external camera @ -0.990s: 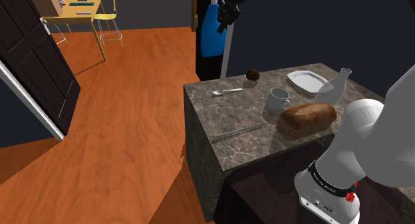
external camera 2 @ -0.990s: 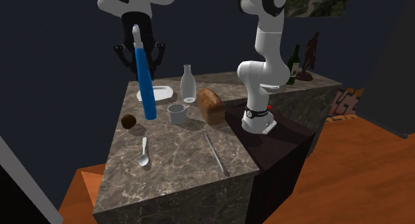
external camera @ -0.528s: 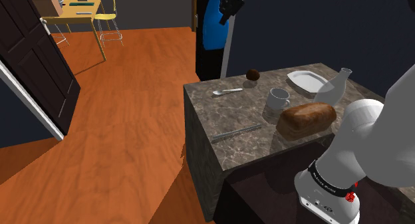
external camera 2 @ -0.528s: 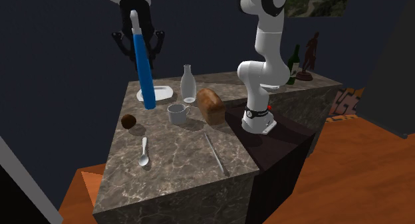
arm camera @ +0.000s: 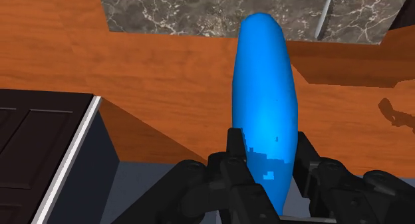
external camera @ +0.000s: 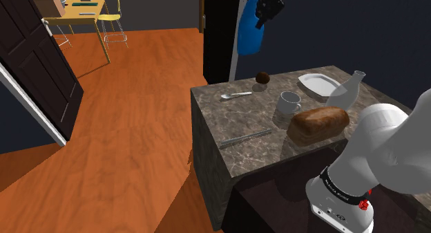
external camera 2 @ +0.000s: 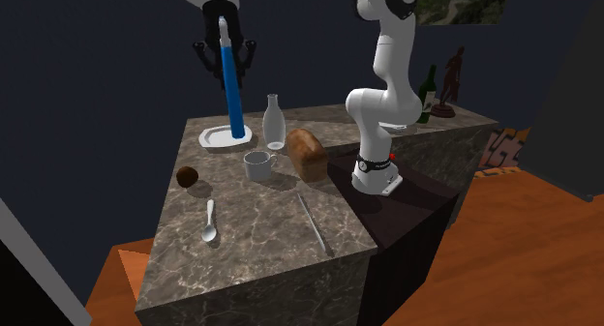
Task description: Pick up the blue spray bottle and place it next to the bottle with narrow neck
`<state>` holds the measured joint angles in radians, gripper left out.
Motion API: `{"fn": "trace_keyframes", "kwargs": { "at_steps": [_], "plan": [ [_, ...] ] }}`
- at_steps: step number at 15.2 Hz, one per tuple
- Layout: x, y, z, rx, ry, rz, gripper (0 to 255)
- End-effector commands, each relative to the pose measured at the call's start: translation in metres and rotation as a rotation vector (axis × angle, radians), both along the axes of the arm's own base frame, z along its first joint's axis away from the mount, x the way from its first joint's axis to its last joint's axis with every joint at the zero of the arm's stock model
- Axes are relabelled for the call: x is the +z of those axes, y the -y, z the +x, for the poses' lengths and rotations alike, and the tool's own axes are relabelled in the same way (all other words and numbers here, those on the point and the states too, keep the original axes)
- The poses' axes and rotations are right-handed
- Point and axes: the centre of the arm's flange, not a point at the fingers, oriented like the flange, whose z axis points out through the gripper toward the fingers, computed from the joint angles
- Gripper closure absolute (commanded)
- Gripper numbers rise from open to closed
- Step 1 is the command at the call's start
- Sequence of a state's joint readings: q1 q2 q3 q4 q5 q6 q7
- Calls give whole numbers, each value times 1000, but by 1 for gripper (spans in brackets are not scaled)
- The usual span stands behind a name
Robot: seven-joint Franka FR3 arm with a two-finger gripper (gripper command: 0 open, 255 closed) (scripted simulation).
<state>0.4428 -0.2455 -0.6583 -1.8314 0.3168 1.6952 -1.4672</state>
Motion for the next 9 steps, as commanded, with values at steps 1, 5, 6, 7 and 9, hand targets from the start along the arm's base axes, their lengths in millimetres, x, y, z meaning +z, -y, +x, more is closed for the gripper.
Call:
{"fn": "trace_keyframes", "kwargs": {
  "at_steps": [1, 5, 6, 7, 9],
  "plan": [
    [3, 19, -17, 1, 0, 0, 255],
    [3, 57, -54, 1, 0, 0, 255],
    [3, 67, -63, 1, 0, 0, 255],
    [3, 76, -72, 1, 0, 0, 255],
    [3, 95, -91, 1, 0, 0, 255]
  ]
}}
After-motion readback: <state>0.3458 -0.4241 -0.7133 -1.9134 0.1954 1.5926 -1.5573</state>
